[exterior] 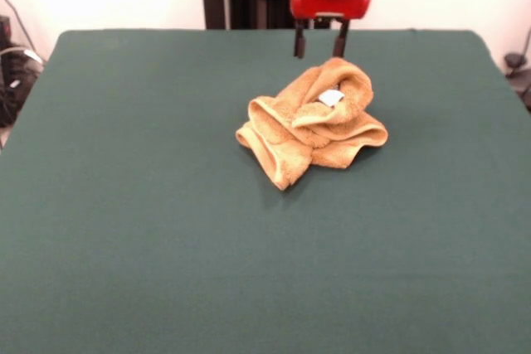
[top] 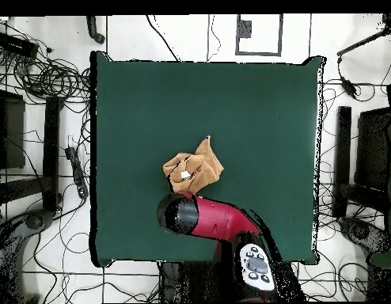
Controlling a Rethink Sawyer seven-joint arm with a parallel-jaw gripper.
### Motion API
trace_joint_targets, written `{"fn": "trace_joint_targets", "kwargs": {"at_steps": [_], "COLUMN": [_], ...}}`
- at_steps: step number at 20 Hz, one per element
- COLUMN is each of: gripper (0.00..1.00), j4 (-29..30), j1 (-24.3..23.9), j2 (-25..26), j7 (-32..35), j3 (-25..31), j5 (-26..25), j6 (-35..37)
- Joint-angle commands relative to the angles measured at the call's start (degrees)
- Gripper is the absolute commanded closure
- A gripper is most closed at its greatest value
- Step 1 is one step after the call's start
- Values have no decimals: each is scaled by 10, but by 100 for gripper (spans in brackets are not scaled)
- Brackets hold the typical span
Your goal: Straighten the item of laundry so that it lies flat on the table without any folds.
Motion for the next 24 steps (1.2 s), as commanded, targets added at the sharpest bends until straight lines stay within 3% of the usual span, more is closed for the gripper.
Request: {"fn": "trace_joint_targets", "kwargs": {"at_steps": [1,24], "gripper": [0,0], "j4": [46,-6], "j1": [-56,-65], "j2": [-19,-18], "j7": [57,57], "j3": [60,65], "j5": [-35,-39], "j6": [-80,-5]}}
